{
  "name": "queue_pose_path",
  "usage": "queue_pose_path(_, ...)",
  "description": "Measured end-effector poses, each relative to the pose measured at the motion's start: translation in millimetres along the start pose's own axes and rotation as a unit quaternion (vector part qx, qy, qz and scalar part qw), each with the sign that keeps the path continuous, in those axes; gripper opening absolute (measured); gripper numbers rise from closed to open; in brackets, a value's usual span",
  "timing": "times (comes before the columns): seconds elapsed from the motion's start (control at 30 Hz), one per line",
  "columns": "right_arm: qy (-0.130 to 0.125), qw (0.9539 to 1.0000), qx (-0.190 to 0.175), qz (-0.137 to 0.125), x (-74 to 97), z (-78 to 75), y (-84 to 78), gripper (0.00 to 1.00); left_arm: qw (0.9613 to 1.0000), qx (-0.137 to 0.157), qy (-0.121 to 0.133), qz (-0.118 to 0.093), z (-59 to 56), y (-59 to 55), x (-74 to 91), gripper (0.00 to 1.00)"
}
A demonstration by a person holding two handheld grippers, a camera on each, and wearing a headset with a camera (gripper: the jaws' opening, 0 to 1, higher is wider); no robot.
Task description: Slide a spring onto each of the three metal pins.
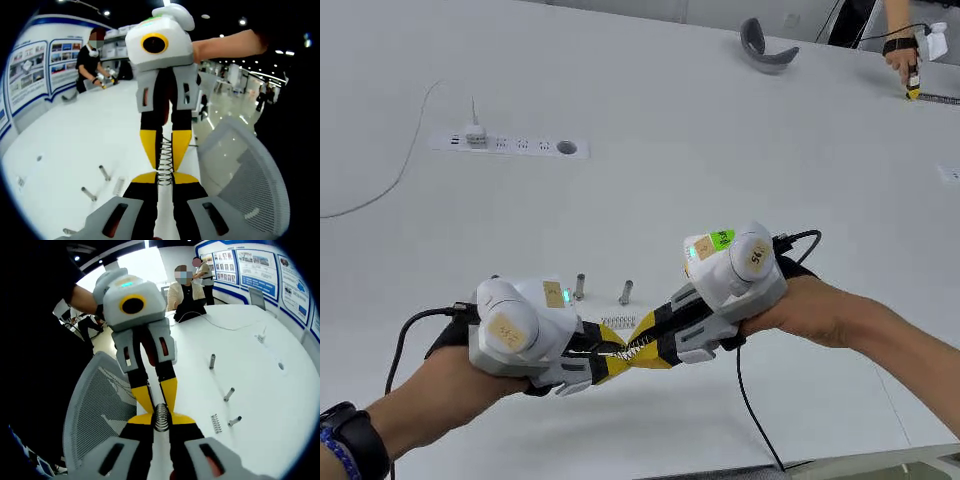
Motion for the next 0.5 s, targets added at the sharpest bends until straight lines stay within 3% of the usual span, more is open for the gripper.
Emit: queue_pose_path(0.5, -0.013, 0.9998, -0.013, -0.003, -9.1, -0.2, -5.4, 0.12, 0.9998, 0.017, 0.008, -0.001, -0.9, -11.8, -1.8, 0.11)
Point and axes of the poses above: the centre of the closed fingertips' face, and the gripper's own axes: x roughly backward along the fingers, z roughly to its left, y roughly out of its top, the point moved 3 cm from there along x, roughly backward along the fingers, and after that the axes turned 4 degrees about y, right-handed, at the moved point
